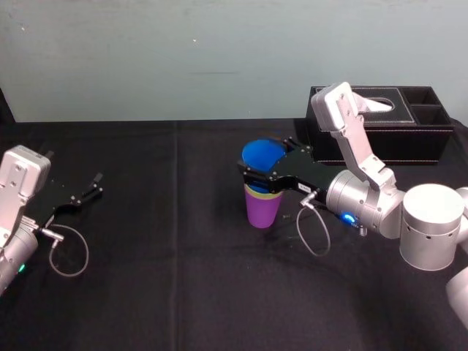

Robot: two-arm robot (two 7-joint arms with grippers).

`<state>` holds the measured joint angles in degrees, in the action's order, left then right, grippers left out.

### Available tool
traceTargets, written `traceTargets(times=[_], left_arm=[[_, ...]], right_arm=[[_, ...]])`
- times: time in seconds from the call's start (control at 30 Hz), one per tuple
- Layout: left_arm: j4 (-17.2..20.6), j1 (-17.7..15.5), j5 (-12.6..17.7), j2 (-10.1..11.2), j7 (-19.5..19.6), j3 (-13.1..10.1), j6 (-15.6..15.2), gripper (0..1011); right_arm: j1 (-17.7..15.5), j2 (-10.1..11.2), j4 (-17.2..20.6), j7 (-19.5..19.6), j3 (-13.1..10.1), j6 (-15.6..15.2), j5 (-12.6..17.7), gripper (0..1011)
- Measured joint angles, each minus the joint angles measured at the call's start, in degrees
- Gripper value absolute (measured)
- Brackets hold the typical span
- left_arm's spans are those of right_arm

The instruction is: Stack the three plastic cups sequentially using one hand.

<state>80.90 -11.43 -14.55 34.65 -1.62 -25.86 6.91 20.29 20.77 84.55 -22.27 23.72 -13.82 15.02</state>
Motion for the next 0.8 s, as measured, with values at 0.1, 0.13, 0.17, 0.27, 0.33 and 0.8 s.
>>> traceTargets(times=[0.1, 0.13, 0.17, 0.27, 0.33, 0.8], left_arm=[[0.0, 0.0, 0.0, 0.0, 0.0, 0.0, 0.0, 1010], [0.0, 0.0, 0.0, 0.0, 0.0, 0.0, 0.0, 1010], [0.0, 0.0, 0.0, 0.0, 0.0, 0.0, 0.0, 1010], [0.0, 0.0, 0.0, 0.0, 0.0, 0.0, 0.0, 1010], [0.0, 0.0, 0.0, 0.0, 0.0, 0.0, 0.0, 1010], [0.0, 0.0, 0.0, 0.0, 0.0, 0.0, 0.0, 1010]], right_arm=[[0.0, 0.01, 0.02, 0.0, 0.0, -0.01, 0.01, 961], [0.0, 0.02, 0.02, 0.0, 0.0, -0.01, 0.01, 985], [0.0, 0.02, 0.03, 0.0, 0.0, -0.01, 0.02, 1002], [0.0, 0.03, 0.04, 0.0, 0.0, -0.02, 0.03, 1000], [0.0, 0.04, 0.06, 0.0, 0.0, -0.03, 0.02, 1000], [-0.08, 0.07, 0.2, 0.09, 0.03, -0.04, -0.04, 1000]])
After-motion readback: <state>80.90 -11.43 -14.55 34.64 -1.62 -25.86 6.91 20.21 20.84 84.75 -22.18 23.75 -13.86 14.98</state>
